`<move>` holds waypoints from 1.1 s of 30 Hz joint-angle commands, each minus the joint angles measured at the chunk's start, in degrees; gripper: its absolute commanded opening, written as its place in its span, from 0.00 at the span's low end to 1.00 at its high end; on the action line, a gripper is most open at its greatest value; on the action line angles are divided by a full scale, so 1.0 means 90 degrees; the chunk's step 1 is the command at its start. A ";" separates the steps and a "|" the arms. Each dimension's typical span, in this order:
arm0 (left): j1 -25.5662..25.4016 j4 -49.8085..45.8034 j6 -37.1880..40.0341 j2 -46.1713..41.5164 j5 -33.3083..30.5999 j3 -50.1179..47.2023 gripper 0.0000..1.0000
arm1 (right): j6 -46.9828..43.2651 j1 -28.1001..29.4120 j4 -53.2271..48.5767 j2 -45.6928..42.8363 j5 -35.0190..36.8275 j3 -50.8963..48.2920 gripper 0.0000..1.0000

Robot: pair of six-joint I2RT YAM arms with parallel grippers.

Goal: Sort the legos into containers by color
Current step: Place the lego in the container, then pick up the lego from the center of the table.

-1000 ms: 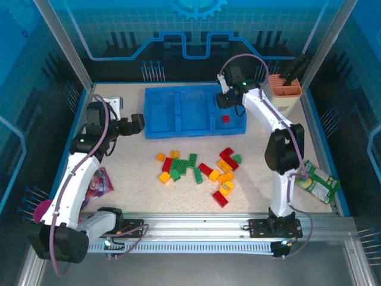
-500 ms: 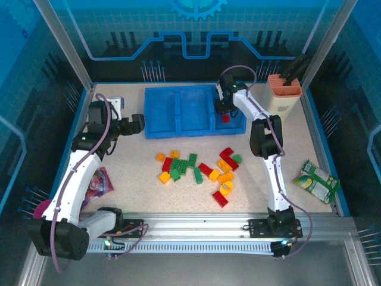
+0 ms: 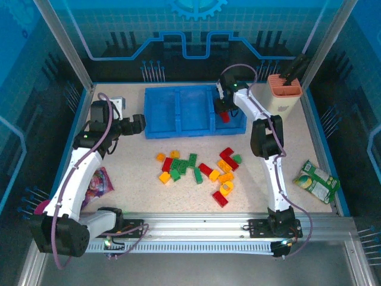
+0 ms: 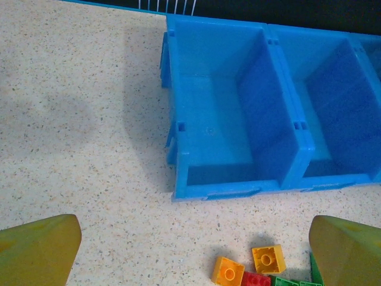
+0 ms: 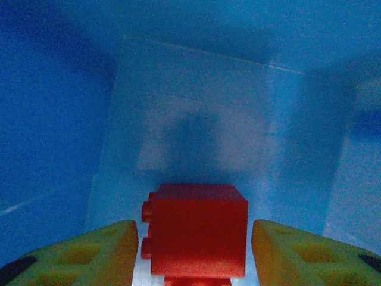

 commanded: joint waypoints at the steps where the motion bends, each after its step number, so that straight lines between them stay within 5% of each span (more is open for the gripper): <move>1: -0.0039 -0.0041 0.0059 -0.0034 0.0000 0.0120 1.00 | 0.0021 -0.0026 -0.0210 -0.0691 -0.0129 -0.0109 0.54; 7: -0.0039 -0.0011 0.0000 -0.0206 0.0080 0.0106 0.99 | 0.0148 0.0108 -0.0167 -0.1826 -0.0021 -0.1215 0.54; 17: -0.0049 0.0067 -0.0052 -0.0372 0.0291 0.0052 0.99 | 0.0283 0.0550 0.0459 -0.4532 -0.0364 -0.5107 0.58; 23: -0.0049 0.0067 -0.0079 -0.0336 0.0404 0.0071 0.99 | 0.0330 0.0960 0.0628 -0.4629 -0.0624 -0.6086 0.68; 33: -0.0059 0.0069 -0.0024 -0.0412 0.0328 0.0042 0.99 | 0.0559 0.1067 0.0542 -0.3977 -0.0403 -0.6077 0.79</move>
